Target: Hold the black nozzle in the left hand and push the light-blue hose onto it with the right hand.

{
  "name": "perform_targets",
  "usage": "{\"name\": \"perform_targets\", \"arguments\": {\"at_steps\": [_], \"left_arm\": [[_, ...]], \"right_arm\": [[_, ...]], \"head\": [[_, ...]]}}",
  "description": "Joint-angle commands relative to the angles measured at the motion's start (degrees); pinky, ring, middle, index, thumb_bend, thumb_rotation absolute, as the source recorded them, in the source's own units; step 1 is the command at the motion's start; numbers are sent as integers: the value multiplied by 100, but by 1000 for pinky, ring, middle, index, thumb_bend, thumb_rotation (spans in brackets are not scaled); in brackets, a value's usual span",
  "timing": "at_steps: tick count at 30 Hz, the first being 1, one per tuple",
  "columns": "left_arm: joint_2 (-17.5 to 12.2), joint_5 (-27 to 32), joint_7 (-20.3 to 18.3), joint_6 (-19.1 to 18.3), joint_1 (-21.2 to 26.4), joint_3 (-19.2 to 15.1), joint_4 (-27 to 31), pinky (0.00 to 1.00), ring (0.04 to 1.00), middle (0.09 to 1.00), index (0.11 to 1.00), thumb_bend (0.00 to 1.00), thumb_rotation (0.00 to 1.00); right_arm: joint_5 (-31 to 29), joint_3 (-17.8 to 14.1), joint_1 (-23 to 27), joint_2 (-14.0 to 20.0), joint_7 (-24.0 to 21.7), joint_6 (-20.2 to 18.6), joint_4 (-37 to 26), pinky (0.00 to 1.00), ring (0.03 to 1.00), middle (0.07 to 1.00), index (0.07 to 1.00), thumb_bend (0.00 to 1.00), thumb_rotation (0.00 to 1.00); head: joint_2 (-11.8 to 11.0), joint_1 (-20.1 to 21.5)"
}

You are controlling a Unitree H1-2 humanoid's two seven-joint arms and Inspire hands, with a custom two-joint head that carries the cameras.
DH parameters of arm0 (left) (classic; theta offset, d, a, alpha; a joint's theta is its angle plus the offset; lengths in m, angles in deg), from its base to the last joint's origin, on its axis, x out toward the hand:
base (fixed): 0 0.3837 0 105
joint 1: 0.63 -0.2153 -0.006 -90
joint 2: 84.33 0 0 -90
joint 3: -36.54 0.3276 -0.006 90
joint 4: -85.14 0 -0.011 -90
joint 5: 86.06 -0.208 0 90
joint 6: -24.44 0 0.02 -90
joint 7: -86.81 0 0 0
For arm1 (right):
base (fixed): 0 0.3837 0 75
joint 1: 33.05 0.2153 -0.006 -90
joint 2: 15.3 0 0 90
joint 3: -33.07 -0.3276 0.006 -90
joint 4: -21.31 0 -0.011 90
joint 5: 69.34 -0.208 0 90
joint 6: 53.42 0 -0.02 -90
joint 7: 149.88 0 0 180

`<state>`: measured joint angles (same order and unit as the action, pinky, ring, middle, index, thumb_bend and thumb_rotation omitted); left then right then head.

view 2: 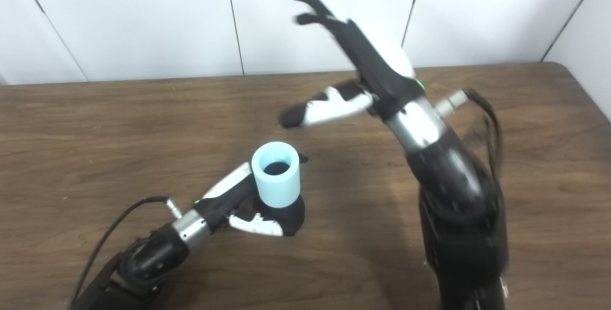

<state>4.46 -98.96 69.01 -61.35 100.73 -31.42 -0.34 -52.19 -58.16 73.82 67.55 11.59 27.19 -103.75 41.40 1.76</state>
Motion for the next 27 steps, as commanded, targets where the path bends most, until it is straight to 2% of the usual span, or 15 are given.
{"name": "perform_targets", "arguments": {"at_steps": [1, 4, 7, 10, 13, 16, 18, 20, 23, 27], "left_arm": [[49, 339, 255, 44, 30, -450, 390, 926, 961, 1000, 1000, 950, 550], [165, 689, 265, -21, -75, -870, 696, 896, 965, 1000, 1000, 979, 564], [268, 1127, 456, -155, -370, -1411, 1313, 909, 992, 1000, 1000, 998, 603], [485, 973, 862, 176, -713, -1831, 1565, 908, 999, 1000, 1000, 1000, 639], [988, 735, 1465, 546, -966, -2160, 1473, 905, 1000, 1000, 1000, 1000, 712], [1675, 999, 1870, 180, -1195, -2273, 1527, 911, 1000, 1000, 1000, 1000, 820], [2077, 1478, 2011, -167, -1331, -2319, 1577, 975, 1000, 1000, 1000, 938, 887], [2415, 1957, 2141, -522, -1463, -2423, 1513, 995, 1000, 1000, 1000, 892, 915], [2650, 2222, 2326, -1038, -1496, -2593, 1432, 1000, 1000, 1000, 1000, 852, 935], [2615, 2290, 2426, -1572, -1405, -2666, 1446, 1000, 1000, 1000, 1000, 870, 963]], "right_arm": [[-160, -299, -276, 37, 484, 402, 82, 773, 891, 943, 1000, 1000, 895], [-128, -451, -680, -111, 893, 579, 256, 717, 869, 924, 1000, 1000, 976], [-619, -554, -1388, -611, 1316, 502, 405, 713, 878, 934, 1000, 993, 998], [-1461, -601, -1929, -1031, 1477, 498, 640, 769, 931, 978, 1000, 949, 1000], [-1791, -494, -2346, -1327, 1531, 572, 943, 839, 990, 999, 1000, 910, 1000], [-1770, -433, -2467, -1202, 1506, 791, 1380, 855, 999, 1000, 1000, 916, 1000], [-1705, -415, -2427, -1076, 1512, 966, 1645, 860, 992, 1000, 1000, 922, 1000], [-1668, -354, -2377, -976, 1507, 1050, 1842, 869, 985, 1000, 1000, 913, 1000], [-1681, -252, -2296, -894, 1481, 1029, 2006, 896, 984, 1000, 1000, 894, 1000], [-1668, -183, -2182, -772, 1489, 987, 2119, 907, 986, 1000, 1000, 876, 1000]], "head": [[-49, -34], [-101, -102], [-175, -233], [-219, -258], [-235, -316], [-248, -301], [-232, -343], [-205, -333], [-200, -280], [-249, -324]]}}
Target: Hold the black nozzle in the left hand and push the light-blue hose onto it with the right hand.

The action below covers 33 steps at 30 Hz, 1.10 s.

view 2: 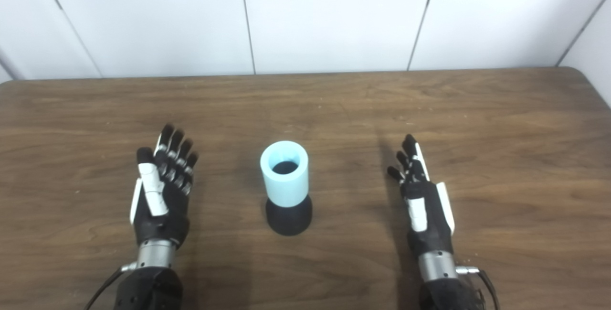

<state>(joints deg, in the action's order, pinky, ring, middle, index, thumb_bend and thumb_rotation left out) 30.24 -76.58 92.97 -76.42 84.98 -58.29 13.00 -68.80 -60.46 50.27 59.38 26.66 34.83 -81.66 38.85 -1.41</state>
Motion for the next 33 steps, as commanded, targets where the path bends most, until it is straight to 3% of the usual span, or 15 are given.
{"name": "perform_targets", "arguments": {"at_steps": [1, 10, 16, 23, 33], "left_arm": [[37, 77, 46, -143, 213, -2, 82, 1000, 1000, 1000, 1000, 875, 972], [10, -238, 131, -316, 207, 115, 114, 1000, 1000, 1000, 1000, 870, 1000], [-283, -985, 112, 131, 122, 424, 44, 1000, 1000, 1000, 1000, 846, 1000], [-568, -1571, 48, 729, 17, 740, -72, 1000, 1000, 1000, 1000, 788, 1000], [-731, -1781, -130, 1099, 3, 809, -215, 1000, 1000, 1000, 1000, 774, 1000]], "right_arm": [[52, 62, 191, 84, 4, 227, -76, 908, 986, 1000, 1000, 872, 1000], [375, 168, 187, 179, 213, 366, 69, 891, 990, 1000, 1000, 844, 1000], [383, 237, 200, 182, 221, 394, 97, 904, 991, 1000, 1000, 825, 1000], [-369, 168, 297, 143, 14, 413, 200, 959, 1000, 1000, 1000, 830, 1000], [-857, 81, 360, 152, 5, 258, 198, 996, 1000, 1000, 1000, 821, 1000]], "head": [[1, -11], [5, 53], [37, 74], [39, 119], [60, 117]]}}
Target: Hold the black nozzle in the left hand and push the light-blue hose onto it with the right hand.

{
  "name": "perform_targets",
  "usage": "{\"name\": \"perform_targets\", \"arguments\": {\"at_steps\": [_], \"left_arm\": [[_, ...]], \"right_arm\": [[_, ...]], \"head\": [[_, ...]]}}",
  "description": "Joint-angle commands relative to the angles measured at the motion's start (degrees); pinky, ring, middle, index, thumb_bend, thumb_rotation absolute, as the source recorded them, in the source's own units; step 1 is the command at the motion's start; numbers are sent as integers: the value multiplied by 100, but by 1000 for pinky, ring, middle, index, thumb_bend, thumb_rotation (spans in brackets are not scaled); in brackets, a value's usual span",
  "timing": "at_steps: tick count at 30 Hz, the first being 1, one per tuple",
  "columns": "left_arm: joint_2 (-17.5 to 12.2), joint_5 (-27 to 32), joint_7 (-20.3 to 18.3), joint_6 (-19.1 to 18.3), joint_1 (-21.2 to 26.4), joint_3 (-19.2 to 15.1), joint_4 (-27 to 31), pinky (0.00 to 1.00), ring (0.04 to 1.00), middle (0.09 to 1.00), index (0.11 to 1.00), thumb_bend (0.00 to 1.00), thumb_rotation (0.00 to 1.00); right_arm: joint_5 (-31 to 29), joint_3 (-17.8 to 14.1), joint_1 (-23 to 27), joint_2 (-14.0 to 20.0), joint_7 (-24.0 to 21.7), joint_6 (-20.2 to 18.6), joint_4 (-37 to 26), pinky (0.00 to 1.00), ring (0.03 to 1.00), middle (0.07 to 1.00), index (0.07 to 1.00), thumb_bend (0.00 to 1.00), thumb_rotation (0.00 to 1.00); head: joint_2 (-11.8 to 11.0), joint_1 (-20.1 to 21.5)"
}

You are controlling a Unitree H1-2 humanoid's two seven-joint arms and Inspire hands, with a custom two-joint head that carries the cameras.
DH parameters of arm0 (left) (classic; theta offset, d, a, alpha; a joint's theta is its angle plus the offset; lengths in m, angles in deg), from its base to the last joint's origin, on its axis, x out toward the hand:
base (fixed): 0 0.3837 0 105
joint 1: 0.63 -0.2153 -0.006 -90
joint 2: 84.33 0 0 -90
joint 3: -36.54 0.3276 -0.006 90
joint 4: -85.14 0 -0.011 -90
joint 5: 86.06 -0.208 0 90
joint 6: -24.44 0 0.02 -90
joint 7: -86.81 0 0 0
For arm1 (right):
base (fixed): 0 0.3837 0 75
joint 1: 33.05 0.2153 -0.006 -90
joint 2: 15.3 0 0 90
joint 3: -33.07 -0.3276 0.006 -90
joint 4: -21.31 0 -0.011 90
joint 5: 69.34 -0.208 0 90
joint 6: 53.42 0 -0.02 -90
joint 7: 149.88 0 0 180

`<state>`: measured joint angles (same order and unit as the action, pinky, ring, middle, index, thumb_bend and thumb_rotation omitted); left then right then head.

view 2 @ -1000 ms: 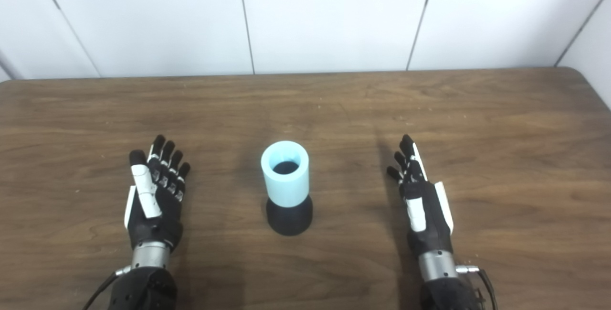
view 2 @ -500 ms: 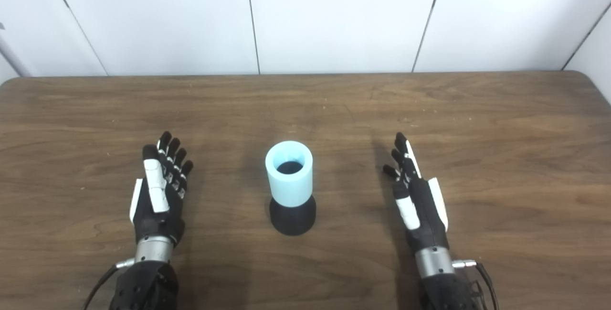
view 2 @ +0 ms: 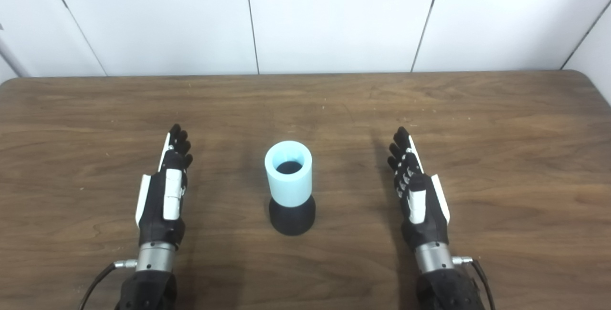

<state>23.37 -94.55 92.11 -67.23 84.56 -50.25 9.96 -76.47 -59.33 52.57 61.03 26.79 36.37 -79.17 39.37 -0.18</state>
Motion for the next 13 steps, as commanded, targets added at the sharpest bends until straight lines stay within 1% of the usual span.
{"name": "perform_targets", "arguments": {"at_steps": [1, 7, 13], "left_arm": [[-35, 79, -71, 140, 53, -8, 102, 1000, 1000, 1000, 1000, 769, 1000], [40, 306, -163, -180, 55, -52, 249, 1000, 1000, 1000, 1000, 759, 1000], [-9, 441, -317, -386, 39, 1, 345, 1000, 1000, 1000, 1000, 807, 1000]], "right_arm": [[-99, -42, 135, -18, 10, 68, -68, 997, 1000, 1000, 1000, 822, 1000], [-101, -50, 143, -29, 57, -33, -130, 998, 1000, 1000, 1000, 822, 1000], [-55, -71, 141, 2, 114, -123, -160, 998, 1000, 1000, 1000, 821, 1000]], "head": [[12, -1], [28, 20], [32, 1]]}}
